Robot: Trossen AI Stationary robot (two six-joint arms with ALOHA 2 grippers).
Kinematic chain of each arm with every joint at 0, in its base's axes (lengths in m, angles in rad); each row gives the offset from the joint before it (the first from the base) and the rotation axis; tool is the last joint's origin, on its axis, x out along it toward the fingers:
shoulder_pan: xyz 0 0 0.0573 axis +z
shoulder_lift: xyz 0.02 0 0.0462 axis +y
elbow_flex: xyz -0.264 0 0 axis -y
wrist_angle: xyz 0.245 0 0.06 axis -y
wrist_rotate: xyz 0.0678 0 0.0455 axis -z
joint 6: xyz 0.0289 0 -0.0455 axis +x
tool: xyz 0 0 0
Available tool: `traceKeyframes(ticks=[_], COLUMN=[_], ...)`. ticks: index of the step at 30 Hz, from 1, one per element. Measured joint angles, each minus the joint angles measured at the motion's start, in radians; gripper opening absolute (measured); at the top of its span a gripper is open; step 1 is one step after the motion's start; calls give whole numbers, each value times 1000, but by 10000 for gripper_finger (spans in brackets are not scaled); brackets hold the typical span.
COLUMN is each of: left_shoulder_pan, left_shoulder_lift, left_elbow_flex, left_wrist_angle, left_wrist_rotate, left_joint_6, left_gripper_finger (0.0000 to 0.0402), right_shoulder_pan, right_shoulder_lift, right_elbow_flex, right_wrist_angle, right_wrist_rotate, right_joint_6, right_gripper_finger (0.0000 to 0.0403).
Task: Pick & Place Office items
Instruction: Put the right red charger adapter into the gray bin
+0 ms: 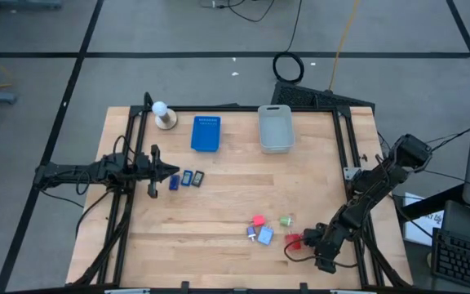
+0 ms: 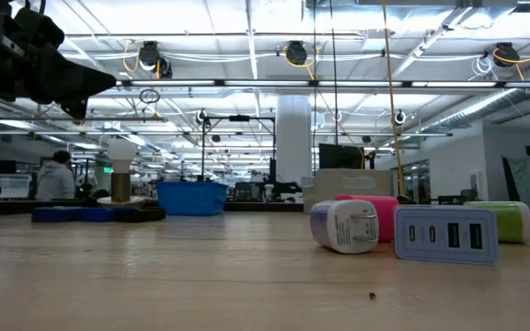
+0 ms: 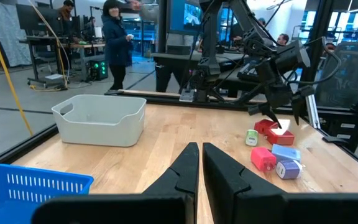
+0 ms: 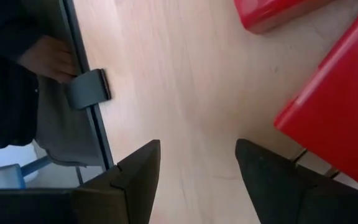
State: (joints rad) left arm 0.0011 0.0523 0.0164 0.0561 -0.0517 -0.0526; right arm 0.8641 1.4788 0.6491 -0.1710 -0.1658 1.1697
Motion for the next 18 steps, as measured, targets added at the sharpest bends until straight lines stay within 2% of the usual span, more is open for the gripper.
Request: traceKeyframes(ticks=[5, 9, 18], left_shoulder_pan=[0, 0, 0], left_shoulder_lift=[0, 0, 0], left_elbow_flex=[0, 0, 0], left_wrist_angle=[0, 0, 0], left_wrist_rotate=[0, 0, 0], left_joint_6=[0, 0, 0], left_gripper_finger=[21, 21, 21], right_shoulder_pan=[1, 1, -4], right_shoulder_lift=[0, 0, 1], right_elbow_flex=[-1, -1, -2], right_wrist_angle=[-137, -172, -212], right_wrist_rotate=[-33, -43, 103], right_joint_6=[68, 70, 6], right_gripper_finger=[210, 210, 210])
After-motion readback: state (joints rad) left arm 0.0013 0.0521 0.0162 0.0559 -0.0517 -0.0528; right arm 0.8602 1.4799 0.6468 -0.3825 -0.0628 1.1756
